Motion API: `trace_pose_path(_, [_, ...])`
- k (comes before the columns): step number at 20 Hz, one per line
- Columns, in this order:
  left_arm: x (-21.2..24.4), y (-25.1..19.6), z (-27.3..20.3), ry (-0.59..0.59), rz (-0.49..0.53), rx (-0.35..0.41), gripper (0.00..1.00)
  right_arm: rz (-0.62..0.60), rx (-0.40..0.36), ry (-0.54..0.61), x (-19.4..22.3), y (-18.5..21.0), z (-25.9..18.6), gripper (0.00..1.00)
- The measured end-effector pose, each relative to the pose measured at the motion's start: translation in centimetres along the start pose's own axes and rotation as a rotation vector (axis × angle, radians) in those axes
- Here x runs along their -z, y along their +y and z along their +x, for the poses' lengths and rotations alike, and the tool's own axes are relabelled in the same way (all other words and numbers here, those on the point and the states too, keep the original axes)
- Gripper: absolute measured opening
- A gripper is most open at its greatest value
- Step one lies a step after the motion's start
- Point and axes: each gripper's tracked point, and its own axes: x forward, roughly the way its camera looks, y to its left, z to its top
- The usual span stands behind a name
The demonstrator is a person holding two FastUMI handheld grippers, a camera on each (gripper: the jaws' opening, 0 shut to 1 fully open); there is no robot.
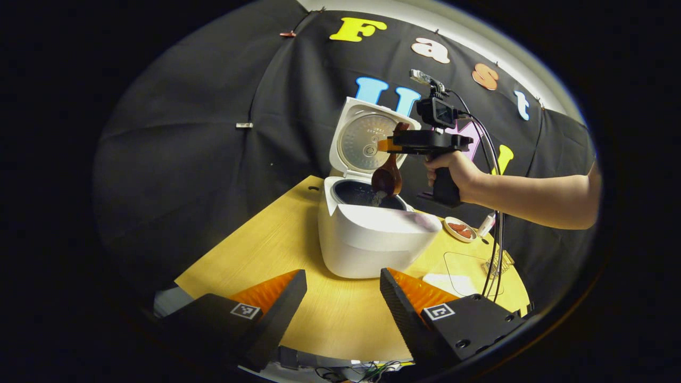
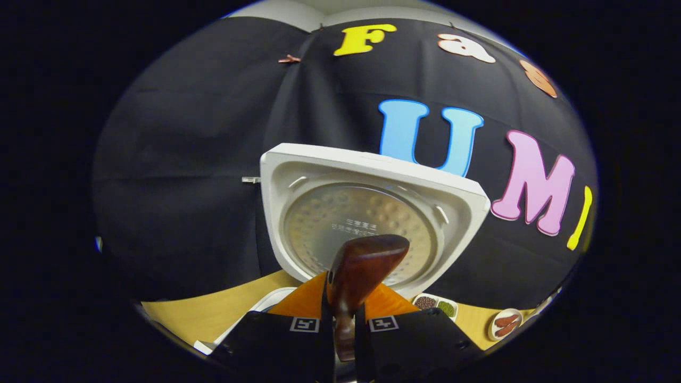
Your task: Close the left gripper, press the button to open the rice cooker; take a wooden spoon from the chopstick holder with the right hand, scoop a spoonful of rice and pour it into the rice cooker, then put the wooden spoon back into the chopstick holder.
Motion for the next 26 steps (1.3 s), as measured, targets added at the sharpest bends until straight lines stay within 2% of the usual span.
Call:
trace_pose_path(3, [0.0, 0.6, -0.4, -0.001, -0.035, -0.019, 0.96, -0.092, -0.031, -0.002, 0.8, 1.3, 0.3, 0.19])
trace_pose_path(10, [-1.0, 2.0, -0.7, -0.026, -0.020, -0.054, 0.96, -0.306, -0.077, 0.000, 2.2, 3.4, 0.2, 0.19])
trace_pose_path(11, [-1.0, 1.9, -0.7, -0.026, -0.020, -0.055, 0.96, -0.305, -0.081, 0.005, 2.2, 3.7, 0.0, 0.14])
trace_pose_path(12, [-1.0, 1.7, -0.8, -0.028, -0.017, -0.054, 0.96, -0.282, -0.080, 0.011, 2.0, 3.5, -0.2, 0.19])
trace_pose_path(15, [-1.1, 0.9, -1.2, -0.029, -0.003, -0.042, 0.96, -0.137, -0.047, 0.020, 0.6, 1.7, -1.1, 0.19])
trace_pose_path(18, [-1.5, -0.5, -1.3, -0.046, 0.002, -0.014, 0.96, 0.018, 0.008, -0.003, -1.7, -1.8, -3.0, 0.19])
trace_pose_path(23, [-2.6, -2.8, -0.3, -0.074, -0.007, 0.019, 0.96, 0.360, 0.134, 0.038, -2.4, -10.1, -7.8, 0.19])
trace_pose_path(26, [-3.4, -5.1, 0.5, -0.081, 0.028, 0.077, 0.96, 0.454, 0.237, 0.015, -2.1, -16.7, -12.3, 0.19])
